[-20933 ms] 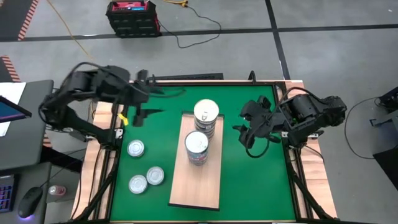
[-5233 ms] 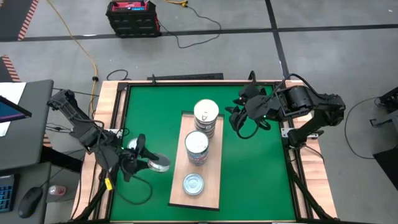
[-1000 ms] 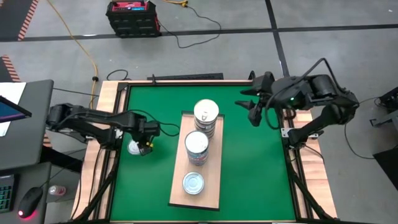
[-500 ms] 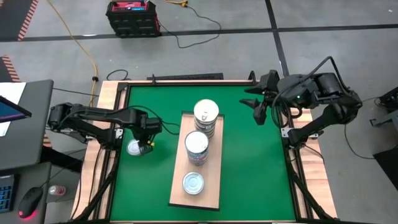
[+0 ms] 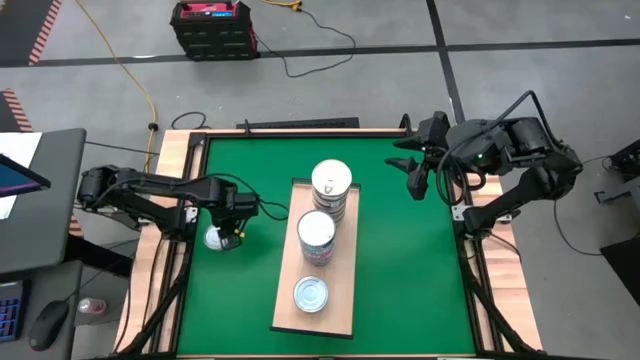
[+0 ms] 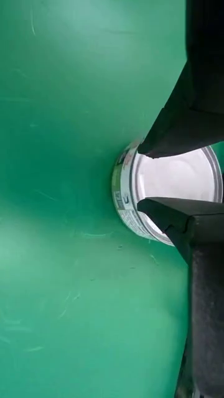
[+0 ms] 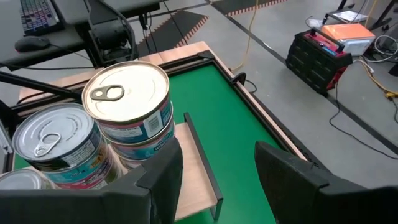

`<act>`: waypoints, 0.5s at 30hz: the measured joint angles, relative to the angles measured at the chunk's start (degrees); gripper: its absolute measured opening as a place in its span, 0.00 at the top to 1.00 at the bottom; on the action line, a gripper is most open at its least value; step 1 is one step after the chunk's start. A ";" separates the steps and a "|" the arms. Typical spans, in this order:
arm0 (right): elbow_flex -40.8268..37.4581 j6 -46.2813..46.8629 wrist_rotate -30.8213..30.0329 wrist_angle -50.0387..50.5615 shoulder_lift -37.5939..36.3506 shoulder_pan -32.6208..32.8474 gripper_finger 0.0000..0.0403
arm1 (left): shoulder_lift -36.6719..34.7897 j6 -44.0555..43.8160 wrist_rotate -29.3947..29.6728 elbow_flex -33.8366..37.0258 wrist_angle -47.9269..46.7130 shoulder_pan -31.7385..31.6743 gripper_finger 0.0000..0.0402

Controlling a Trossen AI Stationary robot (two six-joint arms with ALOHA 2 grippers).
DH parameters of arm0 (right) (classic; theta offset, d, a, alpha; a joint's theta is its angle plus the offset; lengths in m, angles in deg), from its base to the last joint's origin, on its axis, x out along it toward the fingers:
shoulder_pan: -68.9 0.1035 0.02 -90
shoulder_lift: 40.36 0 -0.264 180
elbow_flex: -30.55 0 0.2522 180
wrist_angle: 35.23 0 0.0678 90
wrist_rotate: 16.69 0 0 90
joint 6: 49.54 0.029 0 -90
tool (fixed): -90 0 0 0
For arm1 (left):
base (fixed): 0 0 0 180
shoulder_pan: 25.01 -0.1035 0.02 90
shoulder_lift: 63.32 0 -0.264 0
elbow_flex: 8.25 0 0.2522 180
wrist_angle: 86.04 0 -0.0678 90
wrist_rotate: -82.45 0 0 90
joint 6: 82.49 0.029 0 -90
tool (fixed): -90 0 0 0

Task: Stack canned seafood by type on shelf
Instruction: Stack the green white tuna can on top of the other green white tuna cans on the shelf

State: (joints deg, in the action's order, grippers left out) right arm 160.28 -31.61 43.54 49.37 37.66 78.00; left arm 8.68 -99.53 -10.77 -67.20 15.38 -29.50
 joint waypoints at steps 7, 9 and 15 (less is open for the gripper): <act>0.00 0.00 -0.24 -0.17 0.00 0.00 0.43 | 0.01 -0.47 0.32 2.55 1.03 0.00 0.74; 0.00 0.00 -0.29 -0.17 0.00 0.00 0.43 | 0.01 -0.69 0.75 2.58 2.13 0.00 0.74; 0.00 0.02 -0.29 -0.21 0.00 -0.65 0.43 | -0.01 0.14 2.90 3.10 7.51 0.00 0.74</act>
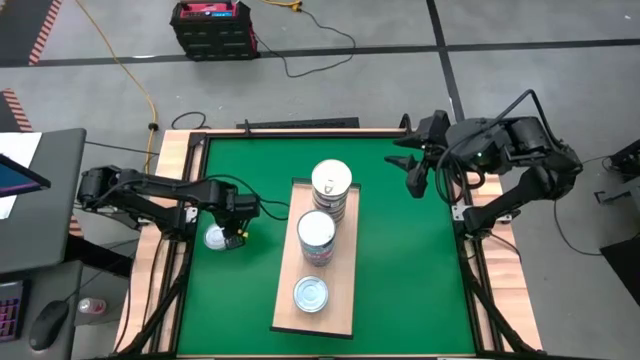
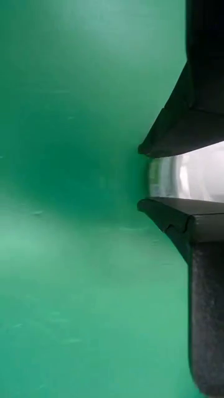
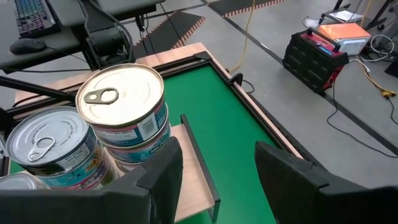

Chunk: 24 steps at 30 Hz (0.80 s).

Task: Stack canned seafood by type on shelf
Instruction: Stack the green white tuna can on top of the other green white tuna cans on the shelf

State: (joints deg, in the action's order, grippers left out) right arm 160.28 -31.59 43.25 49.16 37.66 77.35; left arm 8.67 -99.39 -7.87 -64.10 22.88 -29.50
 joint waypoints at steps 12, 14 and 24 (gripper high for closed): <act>0.00 0.00 0.00 -0.57 0.00 -1.28 0.43 | 0.61 3.08 -1.30 -4.43 -6.45 -0.28 0.74; 0.00 -0.04 0.02 -0.57 0.00 -1.56 0.43 | 0.73 3.93 -1.41 -4.45 -8.40 -0.37 0.74; 0.00 -0.45 0.12 -0.70 0.00 -1.58 0.43 | 1.25 6.19 -0.76 -4.52 -8.35 -0.39 0.74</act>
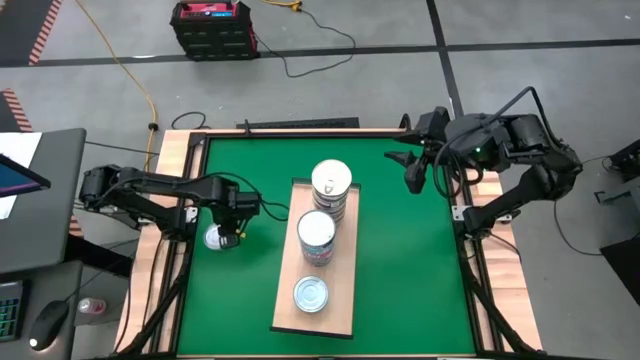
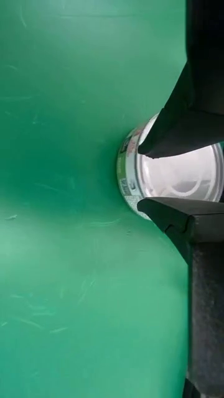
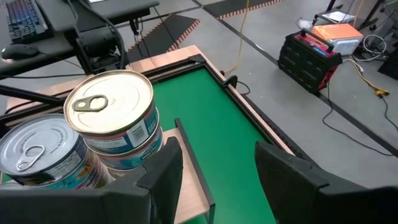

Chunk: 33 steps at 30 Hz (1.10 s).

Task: Stack canned seafood by type on shelf
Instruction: Stack the green white tuna can on top of the other green white tuna cans on the shelf

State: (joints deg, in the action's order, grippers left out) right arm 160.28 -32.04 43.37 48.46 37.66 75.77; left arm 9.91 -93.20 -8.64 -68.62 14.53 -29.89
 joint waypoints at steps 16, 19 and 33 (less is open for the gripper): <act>0.00 0.01 0.09 -0.20 0.00 0.20 0.43 | -0.13 -2.79 -0.07 4.03 2.58 0.02 0.74; 0.00 0.02 0.10 -0.36 0.00 0.20 0.43 | 0.10 -2.15 0.11 4.04 3.76 0.02 0.74; -0.02 0.45 0.10 -0.65 0.00 0.20 0.43 | 0.78 -4.20 0.83 6.66 17.85 0.02 0.74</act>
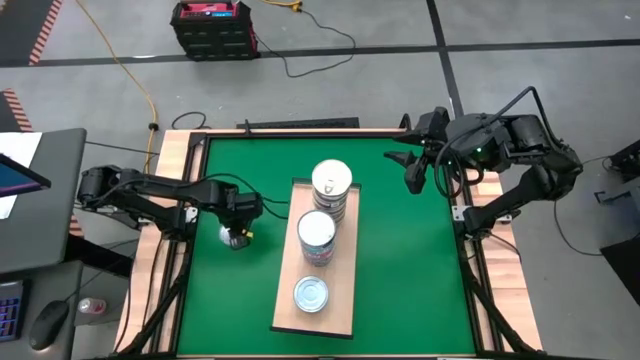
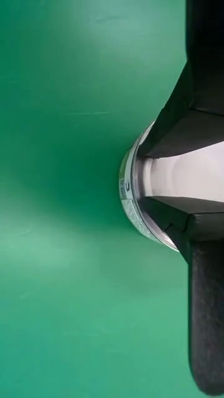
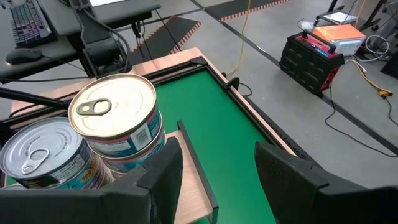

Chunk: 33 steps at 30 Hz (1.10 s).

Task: Stack canned seafood by type on shelf
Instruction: Stack the green white tuna can on top of the other green white tuna cans on the shelf

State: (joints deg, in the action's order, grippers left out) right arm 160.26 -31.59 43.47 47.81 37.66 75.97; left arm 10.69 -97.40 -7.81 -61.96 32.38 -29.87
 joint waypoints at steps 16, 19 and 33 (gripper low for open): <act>0.00 0.15 0.00 -0.07 0.00 0.00 0.43 | -7.42 4.76 -0.78 -0.87 1.54 -10.88 0.74; 0.00 0.13 0.00 -0.53 0.00 0.00 0.43 | -7.39 8.49 -5.61 -0.87 0.98 -16.09 0.74; 0.00 0.63 0.02 -1.23 0.00 -0.08 0.43 | 3.65 18.64 -13.75 -1.79 1.05 -22.60 0.81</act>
State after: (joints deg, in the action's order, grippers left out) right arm 160.26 -30.96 43.49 46.58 37.66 75.89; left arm 14.35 -78.76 -21.56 -63.75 33.43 -52.47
